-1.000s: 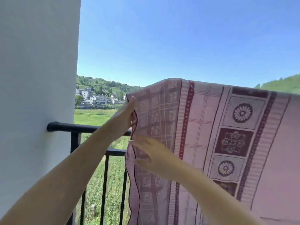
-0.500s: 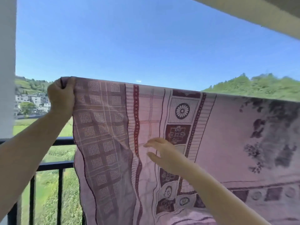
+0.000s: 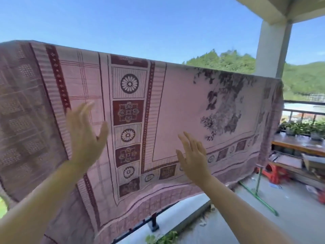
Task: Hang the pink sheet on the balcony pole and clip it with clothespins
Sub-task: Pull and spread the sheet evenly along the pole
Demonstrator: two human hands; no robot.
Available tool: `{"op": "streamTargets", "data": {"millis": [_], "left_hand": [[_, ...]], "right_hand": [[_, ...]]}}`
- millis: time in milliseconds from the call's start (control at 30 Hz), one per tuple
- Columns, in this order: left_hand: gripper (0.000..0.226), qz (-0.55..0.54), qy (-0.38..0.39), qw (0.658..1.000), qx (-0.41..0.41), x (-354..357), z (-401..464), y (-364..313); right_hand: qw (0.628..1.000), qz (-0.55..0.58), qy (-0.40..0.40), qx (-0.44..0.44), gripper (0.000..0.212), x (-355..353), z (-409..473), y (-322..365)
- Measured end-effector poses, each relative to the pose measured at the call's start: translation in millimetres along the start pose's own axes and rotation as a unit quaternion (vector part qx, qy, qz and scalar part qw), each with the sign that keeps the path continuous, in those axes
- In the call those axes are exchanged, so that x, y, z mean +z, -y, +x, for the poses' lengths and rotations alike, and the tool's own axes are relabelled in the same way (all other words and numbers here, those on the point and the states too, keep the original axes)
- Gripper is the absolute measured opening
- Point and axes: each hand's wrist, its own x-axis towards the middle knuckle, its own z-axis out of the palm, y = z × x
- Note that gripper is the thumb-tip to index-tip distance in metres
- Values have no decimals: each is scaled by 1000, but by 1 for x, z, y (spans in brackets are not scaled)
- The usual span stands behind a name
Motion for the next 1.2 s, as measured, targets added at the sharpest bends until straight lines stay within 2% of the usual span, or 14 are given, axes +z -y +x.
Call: {"op": "streamTargets", "data": {"millis": [33, 100, 200, 300, 533, 733, 933, 1067, 1200], "left_hand": [[53, 6, 20, 999, 41, 19, -21, -22], [49, -18, 111, 985, 134, 57, -50, -76], [47, -39, 181, 970, 155, 121, -84, -141], [48, -59, 186, 966, 172, 184, -102, -207], [50, -140, 250, 941, 181, 327, -161, -363], [49, -155, 309, 916, 206, 449, -187, -432], [50, -178, 342, 890, 244, 592, -195, -478], [50, -227, 344, 869, 274, 705, -175, -521], [49, -271, 374, 850, 253, 804, -169, -582]], "right_hand": [[1000, -15, -8, 16, 54, -4, -6, -19], [998, -44, -8, 41, 55, -19, -18, -60], [995, -75, -2, 70, 57, -51, -39, -125], [989, -118, 10, 90, 59, -89, -61, -199], [956, -241, 43, 161, 55, -158, -105, -365], [932, -297, 61, 198, 58, -163, -112, -478], [885, -379, 141, 232, 54, -136, -86, -610], [863, -405, 143, 267, 53, -134, -47, -701], [843, -422, 133, 304, 53, -138, -26, -787]]}}
